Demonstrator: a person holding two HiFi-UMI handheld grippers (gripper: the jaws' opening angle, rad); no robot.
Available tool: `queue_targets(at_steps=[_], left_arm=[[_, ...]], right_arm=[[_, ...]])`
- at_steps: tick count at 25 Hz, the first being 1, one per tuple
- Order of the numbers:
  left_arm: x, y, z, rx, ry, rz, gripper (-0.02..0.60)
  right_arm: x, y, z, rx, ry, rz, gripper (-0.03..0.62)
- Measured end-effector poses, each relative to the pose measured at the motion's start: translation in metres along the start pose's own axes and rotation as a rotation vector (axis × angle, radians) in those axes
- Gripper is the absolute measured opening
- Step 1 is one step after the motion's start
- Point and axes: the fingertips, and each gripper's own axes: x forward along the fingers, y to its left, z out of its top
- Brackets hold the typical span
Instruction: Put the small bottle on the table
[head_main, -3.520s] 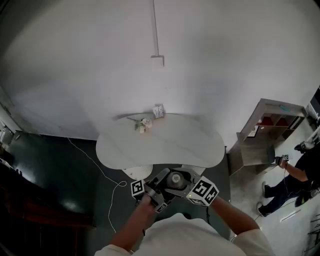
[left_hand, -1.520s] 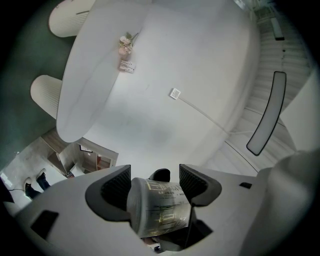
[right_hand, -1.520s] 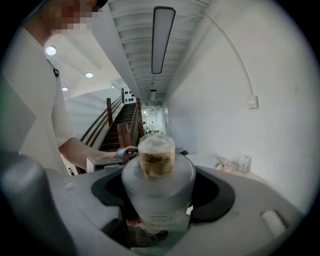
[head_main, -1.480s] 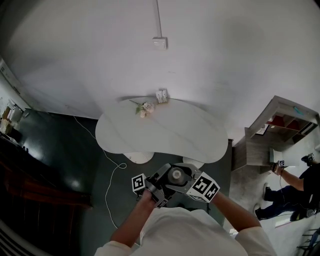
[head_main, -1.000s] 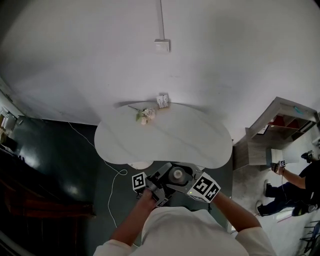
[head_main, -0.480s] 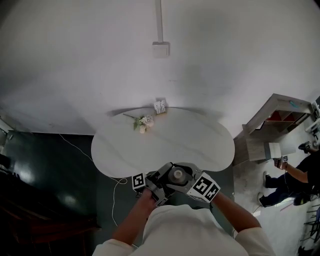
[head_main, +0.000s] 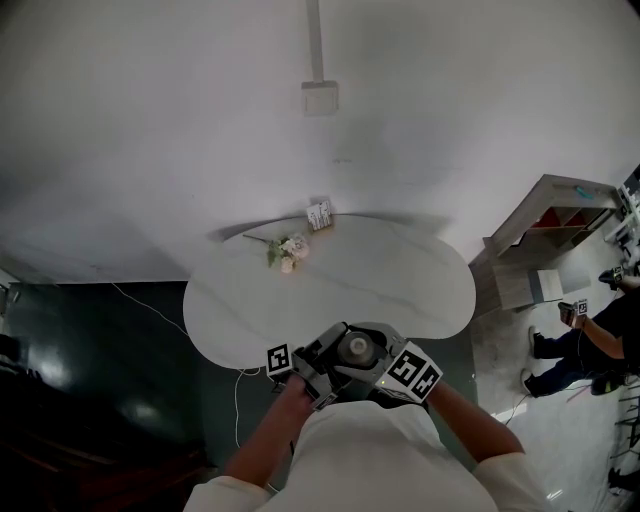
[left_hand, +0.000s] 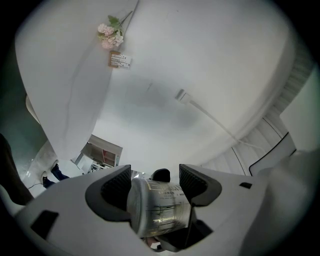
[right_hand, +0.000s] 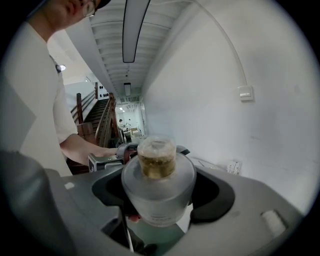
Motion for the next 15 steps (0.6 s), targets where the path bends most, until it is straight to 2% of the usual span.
queue_targets(at_steps=[8, 15], left_arm=[[0.010, 0.004, 0.016, -0.011, 0.001, 0.004, 0.285], [0.032, 0.016, 0.035, -0.011, -0.046, 0.018, 0.285]], right_arm=[[0.007, -0.018, -0.002, 0.000, 0.022, 0.000, 0.354], [0.006, -0.050, -0.007, 0.015, 0.014, 0.038, 0.353]])
